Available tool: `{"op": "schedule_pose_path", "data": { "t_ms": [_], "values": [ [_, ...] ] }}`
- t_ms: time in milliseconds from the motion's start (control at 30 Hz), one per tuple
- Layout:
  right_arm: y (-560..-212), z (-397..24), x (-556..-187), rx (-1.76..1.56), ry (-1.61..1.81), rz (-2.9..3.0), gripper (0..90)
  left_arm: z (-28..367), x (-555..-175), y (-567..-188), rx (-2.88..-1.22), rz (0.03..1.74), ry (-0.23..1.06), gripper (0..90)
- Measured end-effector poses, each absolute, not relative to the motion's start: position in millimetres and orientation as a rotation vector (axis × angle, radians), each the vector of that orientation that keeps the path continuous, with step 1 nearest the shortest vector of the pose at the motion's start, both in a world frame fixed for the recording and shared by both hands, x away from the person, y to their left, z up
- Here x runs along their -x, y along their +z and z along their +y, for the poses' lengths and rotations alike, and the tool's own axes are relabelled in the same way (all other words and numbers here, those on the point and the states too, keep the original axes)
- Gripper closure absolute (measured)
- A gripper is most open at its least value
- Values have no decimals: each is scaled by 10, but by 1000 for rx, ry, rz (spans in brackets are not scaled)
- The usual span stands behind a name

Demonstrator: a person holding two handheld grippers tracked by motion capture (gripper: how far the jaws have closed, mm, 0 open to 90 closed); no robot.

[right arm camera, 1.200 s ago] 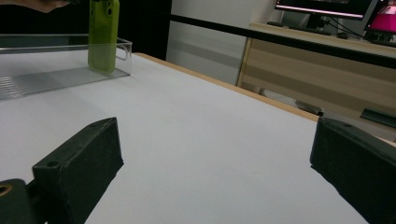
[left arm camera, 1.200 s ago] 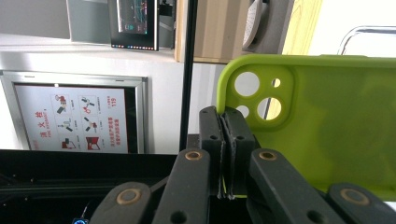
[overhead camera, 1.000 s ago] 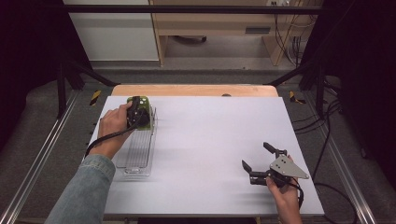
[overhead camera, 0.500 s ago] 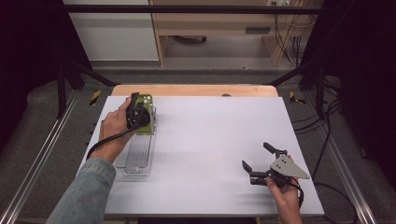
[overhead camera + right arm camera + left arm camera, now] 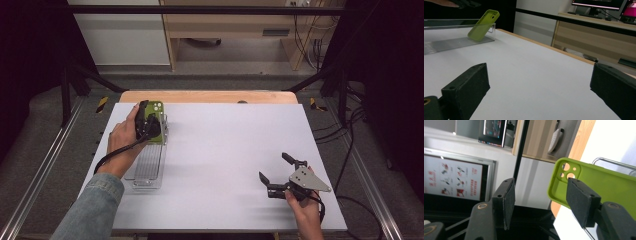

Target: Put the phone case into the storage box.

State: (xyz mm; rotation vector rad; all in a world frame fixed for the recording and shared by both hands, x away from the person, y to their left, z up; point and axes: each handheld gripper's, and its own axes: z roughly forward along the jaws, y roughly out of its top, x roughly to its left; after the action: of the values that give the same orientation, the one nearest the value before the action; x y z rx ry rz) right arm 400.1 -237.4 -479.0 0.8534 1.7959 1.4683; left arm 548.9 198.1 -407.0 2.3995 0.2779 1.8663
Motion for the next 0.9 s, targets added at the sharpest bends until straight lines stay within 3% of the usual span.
{"op": "schedule_pose_path", "data": {
  "t_ms": [367, 900],
  "values": [
    [-4792, -2372, -4003, -850, 1467, 1796, 24, 2049, -5497, -3987, -2353, 486, 1734, 258],
    [-4789, -2371, -3998, -852, 1470, 1797, 24, 1986, -5340, -3931, -2351, 482, 1719, 166]
  ]
}}
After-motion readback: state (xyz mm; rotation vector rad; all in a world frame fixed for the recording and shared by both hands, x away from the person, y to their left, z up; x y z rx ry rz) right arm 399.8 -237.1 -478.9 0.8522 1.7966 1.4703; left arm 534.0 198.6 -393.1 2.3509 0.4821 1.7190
